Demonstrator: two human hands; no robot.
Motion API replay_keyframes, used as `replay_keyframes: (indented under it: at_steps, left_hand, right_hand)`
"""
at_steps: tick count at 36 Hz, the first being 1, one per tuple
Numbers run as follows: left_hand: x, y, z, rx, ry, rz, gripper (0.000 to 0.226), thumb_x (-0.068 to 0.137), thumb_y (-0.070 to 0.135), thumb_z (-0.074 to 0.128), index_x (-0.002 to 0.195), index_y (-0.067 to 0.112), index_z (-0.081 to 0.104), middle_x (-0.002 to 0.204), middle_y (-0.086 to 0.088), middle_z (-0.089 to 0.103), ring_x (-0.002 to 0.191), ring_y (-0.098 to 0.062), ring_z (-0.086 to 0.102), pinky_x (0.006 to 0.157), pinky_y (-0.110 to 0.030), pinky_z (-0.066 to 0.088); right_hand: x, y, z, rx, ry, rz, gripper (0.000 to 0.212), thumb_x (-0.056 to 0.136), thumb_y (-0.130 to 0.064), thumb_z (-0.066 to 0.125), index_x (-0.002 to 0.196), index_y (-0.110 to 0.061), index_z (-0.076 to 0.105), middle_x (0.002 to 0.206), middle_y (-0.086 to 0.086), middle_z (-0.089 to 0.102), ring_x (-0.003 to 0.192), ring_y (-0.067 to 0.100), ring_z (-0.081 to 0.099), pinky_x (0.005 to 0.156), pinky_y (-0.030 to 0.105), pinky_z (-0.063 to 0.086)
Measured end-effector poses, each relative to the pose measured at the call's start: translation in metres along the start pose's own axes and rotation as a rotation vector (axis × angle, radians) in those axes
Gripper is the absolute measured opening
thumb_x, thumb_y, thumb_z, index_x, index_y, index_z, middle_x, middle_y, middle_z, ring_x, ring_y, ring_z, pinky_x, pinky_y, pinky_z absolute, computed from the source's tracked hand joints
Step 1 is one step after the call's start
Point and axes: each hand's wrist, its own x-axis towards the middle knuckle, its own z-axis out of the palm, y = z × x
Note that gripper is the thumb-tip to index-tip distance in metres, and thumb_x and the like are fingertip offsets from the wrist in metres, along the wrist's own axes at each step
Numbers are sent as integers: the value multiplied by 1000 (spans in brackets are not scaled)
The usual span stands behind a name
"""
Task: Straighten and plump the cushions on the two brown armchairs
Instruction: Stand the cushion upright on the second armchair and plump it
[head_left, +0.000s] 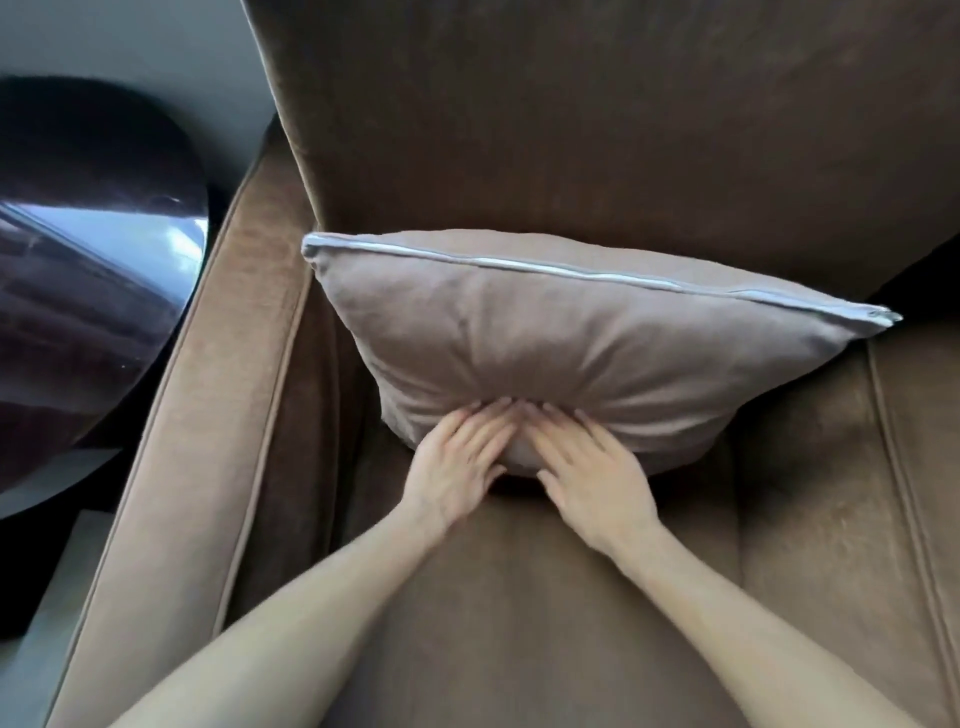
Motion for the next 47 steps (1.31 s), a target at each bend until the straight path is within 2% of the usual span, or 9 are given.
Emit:
replay_keyframes:
  at_steps: [3, 9, 16, 20, 24, 29, 34, 40, 47]
  left_hand:
    - [14, -38, -9, 73, -95, -27, 73, 89, 50, 50, 154, 22, 30, 160, 12, 32, 141, -6, 41, 112, -27, 20]
    - [1, -67, -8, 139, -221, -17, 69, 103, 51, 19, 157, 21, -10, 166, 13, -7, 153, -7, 4, 116, -29, -8]
    - [-35, -54, -24, -39, -3, -5, 61, 101, 43, 37, 152, 11, 35, 163, -1, 28, 150, -18, 28, 122, -50, 17]
    - [-53, -23, -44, -346, 125, -45, 36, 96, 29, 45, 126, 19, 62, 127, 2, 67, 121, -20, 62, 102, -37, 42]
    - [-35, -5, -71, -750, -352, -153, 26, 97, 30, 43, 113, 30, 64, 73, 7, 64, 86, -21, 63, 78, -31, 46]
    - [29, -4, -70, -805, -805, -150, 41, 94, 28, 54, 135, 28, 57, 135, -2, 62, 124, -24, 56, 102, -30, 44]
    - [73, -19, -80, -820, -786, -223, 42, 103, 13, 41, 145, 7, 45, 150, -14, 47, 135, -28, 47, 98, -29, 41]
    - [76, -56, -73, -915, -862, -233, 53, 101, 7, 43, 150, 25, 39, 161, -1, 27, 142, -24, 36, 109, -35, 44]
    - [46, -87, -81, -873, -810, -324, 43, 96, 18, 56, 137, 31, 57, 148, 5, 49, 137, -17, 45, 113, -23, 35]
  right_hand:
    - [-1, 42, 4, -2, -61, 78, 69, 97, -43, 47, 158, -15, 29, 166, -4, 30, 147, 15, 40, 121, 33, 26]
    - [-36, 89, -1, -60, -161, 170, 65, 97, -43, 35, 156, -15, 32, 160, -2, 42, 138, 20, 52, 107, 41, 43]
    - [-64, 82, -33, -62, -162, 121, 66, 97, -46, 30, 150, -11, 47, 161, 5, 42, 148, 24, 42, 119, 53, 31]
    - [-72, 45, -63, 259, -34, 273, 37, 91, -33, 42, 104, -27, 77, 109, -9, 76, 106, 15, 68, 89, 30, 47]
    - [-37, 19, -83, 745, -563, 357, 25, 86, -52, 47, 89, -46, 71, 90, -18, 76, 84, 3, 67, 83, 28, 53]
    - [36, 2, -60, 1046, -930, 467, 96, 63, -100, 31, 115, -34, 76, 137, -9, 65, 124, 10, 59, 118, 40, 37]
    - [69, 15, -62, 1190, -751, 605, 76, 82, -88, 35, 127, -35, 65, 144, -7, 60, 136, 17, 52, 122, 44, 29]
    - [68, 42, -73, 1114, -850, 514, 160, 19, -110, 39, 155, -26, 35, 151, -5, 53, 142, 16, 46, 120, 42, 30]
    - [39, 66, -91, 929, -1055, 575, 133, 51, -108, 32, 159, -30, 31, 158, -8, 45, 154, 16, 23, 129, 44, 6]
